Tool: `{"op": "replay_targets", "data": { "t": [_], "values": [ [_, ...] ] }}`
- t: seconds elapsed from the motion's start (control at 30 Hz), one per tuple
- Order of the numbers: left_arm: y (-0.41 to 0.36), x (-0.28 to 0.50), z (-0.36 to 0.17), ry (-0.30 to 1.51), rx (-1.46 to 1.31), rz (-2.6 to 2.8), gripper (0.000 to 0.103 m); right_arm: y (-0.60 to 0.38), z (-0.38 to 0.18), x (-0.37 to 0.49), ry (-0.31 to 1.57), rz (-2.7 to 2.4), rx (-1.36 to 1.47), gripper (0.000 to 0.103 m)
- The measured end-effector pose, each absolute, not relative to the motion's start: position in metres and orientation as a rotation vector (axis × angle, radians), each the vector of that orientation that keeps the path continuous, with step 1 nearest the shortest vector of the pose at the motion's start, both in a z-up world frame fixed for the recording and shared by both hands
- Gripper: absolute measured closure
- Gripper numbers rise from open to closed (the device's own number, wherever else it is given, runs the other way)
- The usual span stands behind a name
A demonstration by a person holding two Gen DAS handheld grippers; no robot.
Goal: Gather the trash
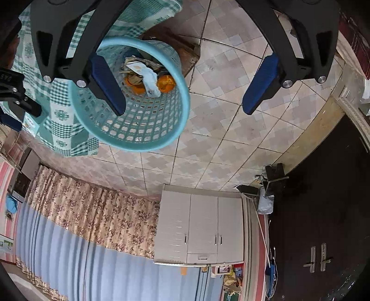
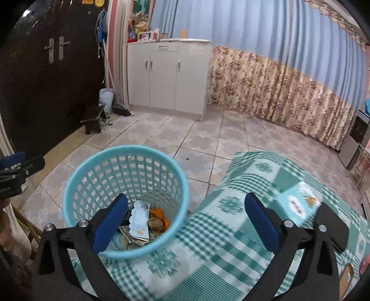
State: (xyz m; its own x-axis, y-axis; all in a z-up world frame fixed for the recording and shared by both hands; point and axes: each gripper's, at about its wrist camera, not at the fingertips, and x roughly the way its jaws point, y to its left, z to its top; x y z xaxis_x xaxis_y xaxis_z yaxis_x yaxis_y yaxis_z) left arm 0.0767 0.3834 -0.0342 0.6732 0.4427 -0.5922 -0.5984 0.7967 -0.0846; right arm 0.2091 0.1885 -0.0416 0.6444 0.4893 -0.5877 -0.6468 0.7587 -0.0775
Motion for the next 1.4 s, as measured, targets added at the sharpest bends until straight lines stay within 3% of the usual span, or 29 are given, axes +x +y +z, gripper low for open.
{"op": "replay_targets", "data": {
  "t": [0.4, 0.9, 1.4],
  "values": [
    [0.272, 0.072, -0.013, 0.534, -0.206, 0.391, 0.005, 0.062, -0.034, 0.161, 0.567, 0.511, -0.197, 0.004],
    [0.113, 0.066, -0.039, 0.596, -0.121, 0.054, 0.005, -0.099, -0.046, 0.067, 0.55, 0.176, -0.091, 0.004],
    [0.03, 0.023, -0.043, 0.536, 0.003, -0.035, 0.005, -0.169, -0.061, -0.008, 0.512, -0.054, -0.009, 0.004]
  ]
}}
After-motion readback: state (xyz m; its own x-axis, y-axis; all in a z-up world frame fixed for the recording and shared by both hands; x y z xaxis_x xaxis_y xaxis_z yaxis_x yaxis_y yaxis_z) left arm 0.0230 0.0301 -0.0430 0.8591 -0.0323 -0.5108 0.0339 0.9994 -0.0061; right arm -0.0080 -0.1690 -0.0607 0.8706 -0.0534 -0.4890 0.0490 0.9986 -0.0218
